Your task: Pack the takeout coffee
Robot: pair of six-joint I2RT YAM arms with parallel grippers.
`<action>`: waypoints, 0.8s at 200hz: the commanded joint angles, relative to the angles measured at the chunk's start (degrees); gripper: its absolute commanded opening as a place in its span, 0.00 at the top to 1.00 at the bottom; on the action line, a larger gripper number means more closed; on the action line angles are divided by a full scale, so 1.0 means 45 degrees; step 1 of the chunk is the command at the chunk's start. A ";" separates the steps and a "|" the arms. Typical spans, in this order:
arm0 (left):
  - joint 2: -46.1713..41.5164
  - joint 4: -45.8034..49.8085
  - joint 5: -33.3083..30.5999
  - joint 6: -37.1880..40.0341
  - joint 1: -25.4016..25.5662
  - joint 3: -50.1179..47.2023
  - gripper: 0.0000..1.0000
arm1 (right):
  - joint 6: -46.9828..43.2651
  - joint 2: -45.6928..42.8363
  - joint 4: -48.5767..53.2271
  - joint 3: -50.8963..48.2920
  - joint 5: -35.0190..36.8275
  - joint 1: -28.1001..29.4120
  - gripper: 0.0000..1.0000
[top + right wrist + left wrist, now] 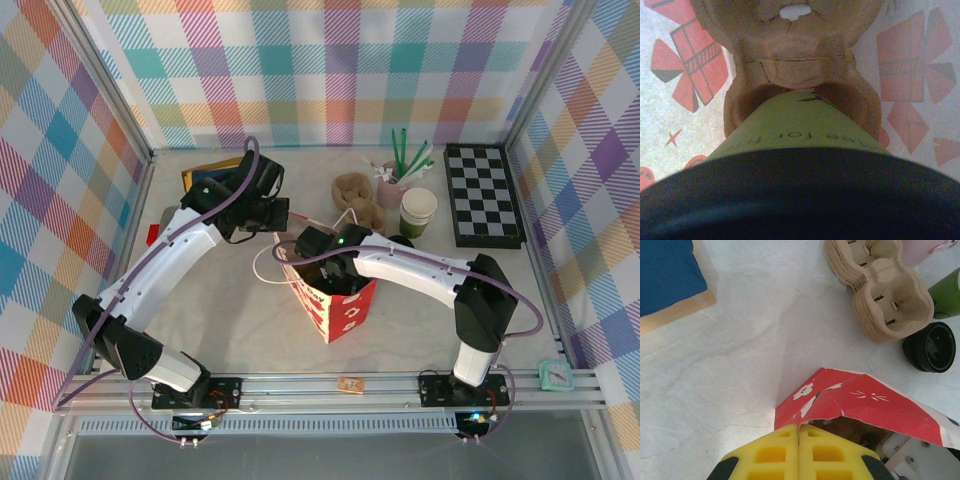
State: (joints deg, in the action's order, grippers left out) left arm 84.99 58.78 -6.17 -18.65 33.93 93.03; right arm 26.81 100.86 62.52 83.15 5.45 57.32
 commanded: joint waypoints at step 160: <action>-0.0741 -0.0040 -0.0452 -0.0294 -0.0060 -0.0322 1.00 | 0.0116 0.0048 -0.1295 -0.1190 0.0412 -0.0211 0.46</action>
State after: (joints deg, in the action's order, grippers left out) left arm 83.72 58.72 -6.70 -18.85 33.93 92.38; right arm 26.81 100.88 57.14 79.09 6.17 56.88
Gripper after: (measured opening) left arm 0.057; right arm 0.840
